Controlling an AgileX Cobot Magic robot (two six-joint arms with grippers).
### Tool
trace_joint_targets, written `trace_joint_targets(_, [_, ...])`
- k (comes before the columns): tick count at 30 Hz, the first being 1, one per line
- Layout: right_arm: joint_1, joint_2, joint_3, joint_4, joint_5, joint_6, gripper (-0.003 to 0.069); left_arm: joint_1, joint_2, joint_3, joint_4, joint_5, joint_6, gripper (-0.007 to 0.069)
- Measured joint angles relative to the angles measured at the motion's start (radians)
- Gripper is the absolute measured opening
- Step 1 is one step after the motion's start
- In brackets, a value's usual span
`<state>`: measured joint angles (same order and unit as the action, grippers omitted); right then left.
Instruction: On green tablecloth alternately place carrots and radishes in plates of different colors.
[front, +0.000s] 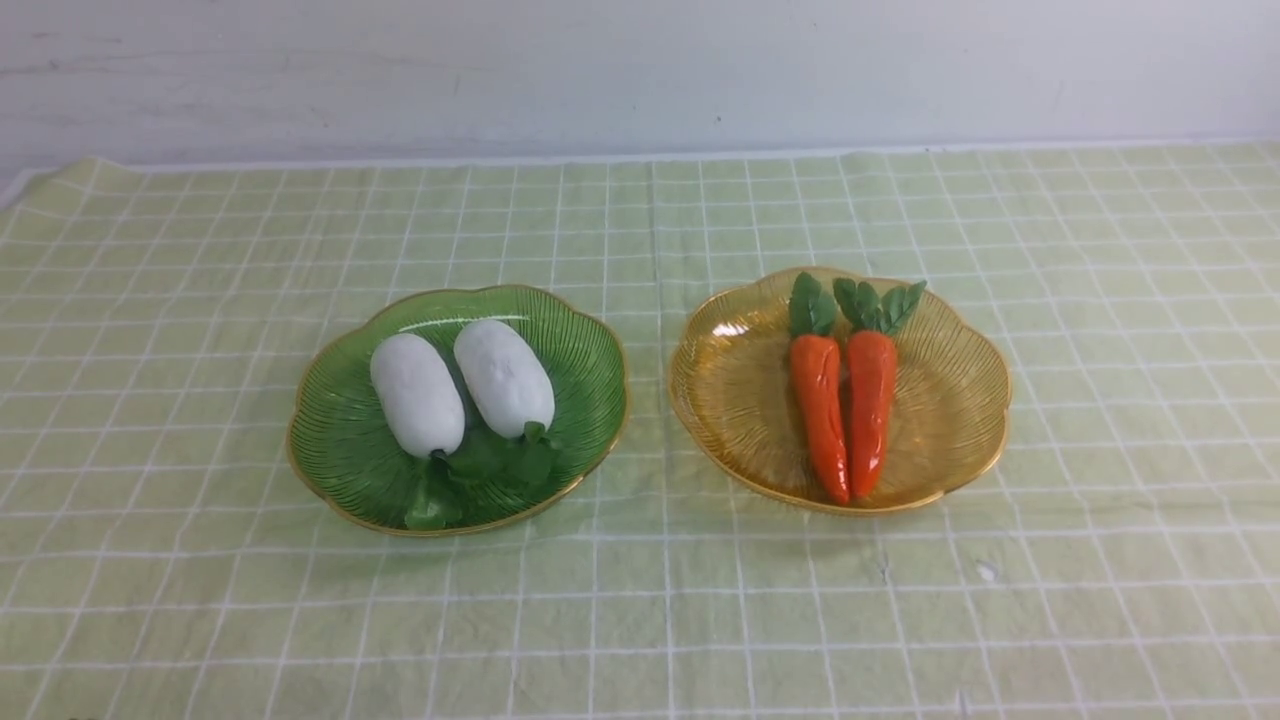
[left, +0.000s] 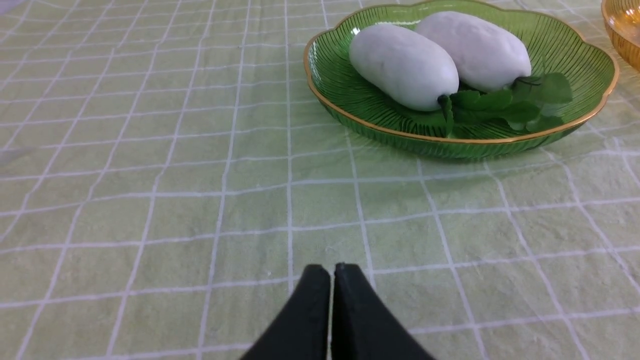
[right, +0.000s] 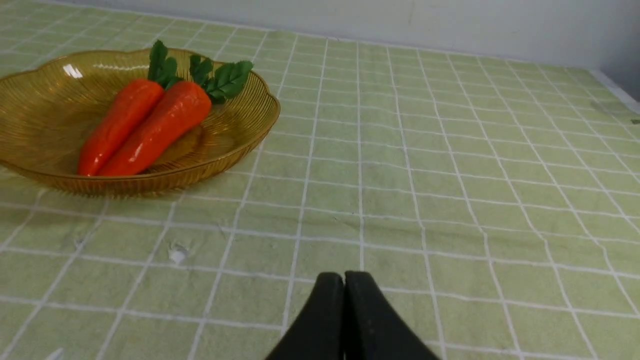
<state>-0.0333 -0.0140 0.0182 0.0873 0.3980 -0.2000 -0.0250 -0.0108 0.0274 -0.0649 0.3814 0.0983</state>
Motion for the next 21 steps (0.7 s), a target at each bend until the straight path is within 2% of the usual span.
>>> trace_joint_targets(21, [0.000,0.000,0.000,0.000,-0.001,0.008,-0.0015,0.000,0.000,0.000,0.000,0.000,0.000,-0.0008])
